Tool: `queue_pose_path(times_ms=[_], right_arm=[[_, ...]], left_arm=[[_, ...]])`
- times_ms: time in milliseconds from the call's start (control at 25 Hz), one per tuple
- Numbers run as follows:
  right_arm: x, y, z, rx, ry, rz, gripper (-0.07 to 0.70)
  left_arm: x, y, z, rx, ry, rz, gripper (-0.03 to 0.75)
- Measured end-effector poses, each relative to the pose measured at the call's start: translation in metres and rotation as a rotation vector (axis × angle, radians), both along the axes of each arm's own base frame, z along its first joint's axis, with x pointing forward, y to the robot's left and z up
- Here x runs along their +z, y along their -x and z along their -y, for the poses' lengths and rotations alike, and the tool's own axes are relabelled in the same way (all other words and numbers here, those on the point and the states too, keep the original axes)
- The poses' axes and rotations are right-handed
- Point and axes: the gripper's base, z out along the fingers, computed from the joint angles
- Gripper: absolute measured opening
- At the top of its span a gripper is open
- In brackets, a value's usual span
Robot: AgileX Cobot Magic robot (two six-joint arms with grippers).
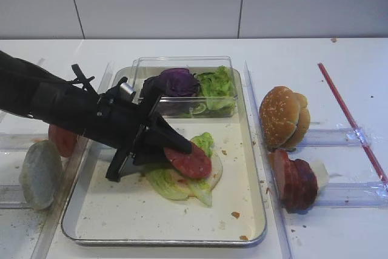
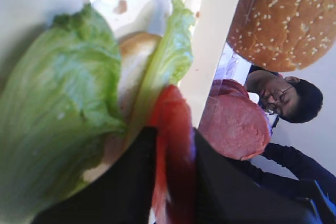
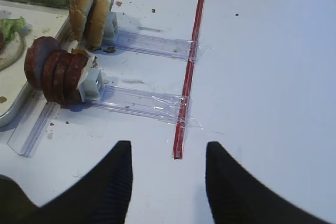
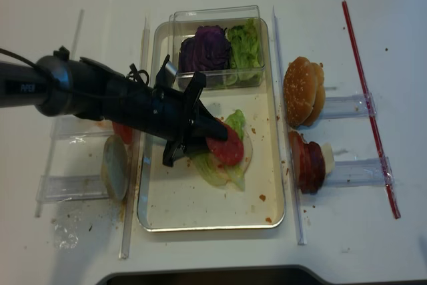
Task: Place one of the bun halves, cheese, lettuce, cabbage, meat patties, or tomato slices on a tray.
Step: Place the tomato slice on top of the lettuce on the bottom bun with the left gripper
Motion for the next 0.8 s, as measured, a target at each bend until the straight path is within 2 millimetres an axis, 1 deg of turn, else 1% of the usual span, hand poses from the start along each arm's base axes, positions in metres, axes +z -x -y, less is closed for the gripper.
queue_pose_path(times_ms=[80, 240, 800], right_arm=[[0.0000, 0.0000, 0.0000, 0.000, 0.000, 0.000, 0.373], [0.0000, 0.0000, 0.0000, 0.000, 0.000, 0.000, 0.373], [-0.0001, 0.0001, 0.0000, -0.003, -0.004, -0.003, 0.373]], left_arm=[[-0.0004, 0.0006, 0.0000, 0.002, -0.007, -0.018, 0.188], [-0.0009, 0.0013, -0.0003, 0.003, -0.014, -0.037, 0.230], [-0.0011, 0.0021, -0.0005, 0.020, -0.023, -0.091, 0.235]])
